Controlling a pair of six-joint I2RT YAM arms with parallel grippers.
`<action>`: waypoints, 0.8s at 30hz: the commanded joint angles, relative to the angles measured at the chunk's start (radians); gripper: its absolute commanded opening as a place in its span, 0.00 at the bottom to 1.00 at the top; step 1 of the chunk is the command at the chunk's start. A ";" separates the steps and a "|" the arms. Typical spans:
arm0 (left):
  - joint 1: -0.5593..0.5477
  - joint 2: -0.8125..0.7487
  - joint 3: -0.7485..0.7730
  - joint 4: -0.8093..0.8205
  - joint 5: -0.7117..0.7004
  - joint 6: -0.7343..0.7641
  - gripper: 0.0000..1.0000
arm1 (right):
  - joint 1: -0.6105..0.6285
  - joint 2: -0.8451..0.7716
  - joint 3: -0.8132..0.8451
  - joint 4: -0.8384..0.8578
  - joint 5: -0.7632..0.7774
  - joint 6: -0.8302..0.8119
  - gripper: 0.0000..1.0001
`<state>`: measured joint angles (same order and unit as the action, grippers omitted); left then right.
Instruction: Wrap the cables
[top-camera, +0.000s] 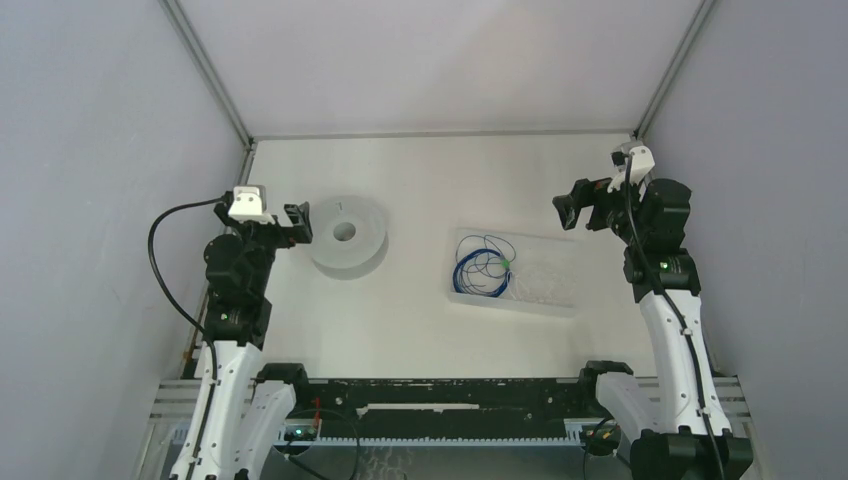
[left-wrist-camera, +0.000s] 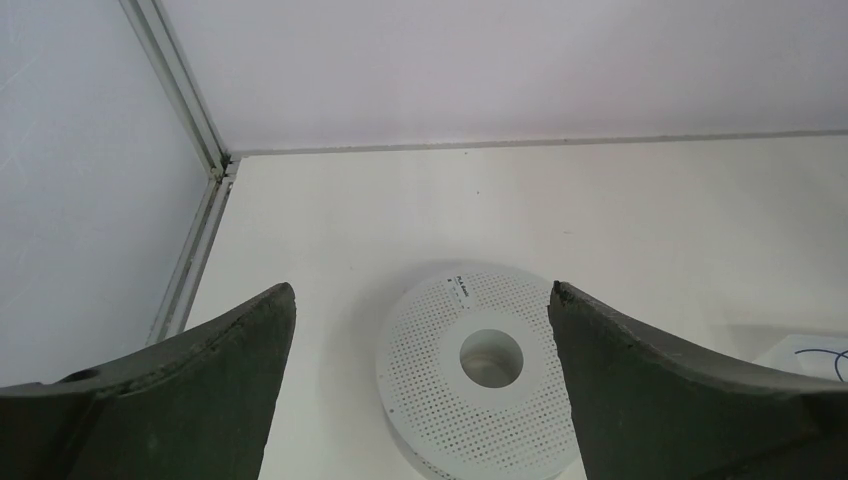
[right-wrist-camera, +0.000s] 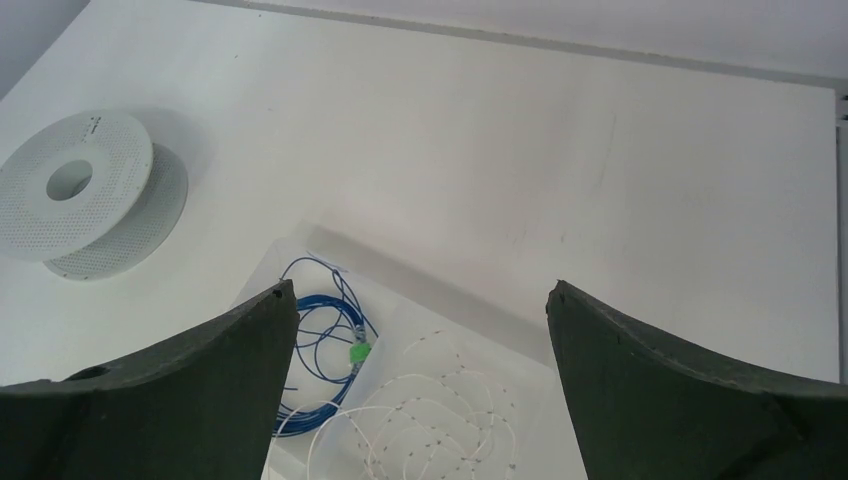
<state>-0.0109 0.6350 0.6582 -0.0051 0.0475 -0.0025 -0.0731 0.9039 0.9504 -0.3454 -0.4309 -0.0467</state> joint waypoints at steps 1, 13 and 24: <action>-0.004 -0.006 0.001 0.052 -0.010 -0.010 1.00 | -0.007 -0.024 0.003 0.049 -0.019 -0.008 1.00; -0.004 0.003 0.008 0.024 0.037 -0.004 1.00 | -0.011 -0.022 0.001 0.046 -0.024 -0.014 1.00; -0.041 0.116 0.053 -0.064 0.197 0.061 1.00 | -0.018 -0.028 -0.001 0.048 -0.005 -0.019 1.00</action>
<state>-0.0181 0.6895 0.6586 -0.0223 0.1894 0.0120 -0.0841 0.8978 0.9485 -0.3401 -0.4427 -0.0513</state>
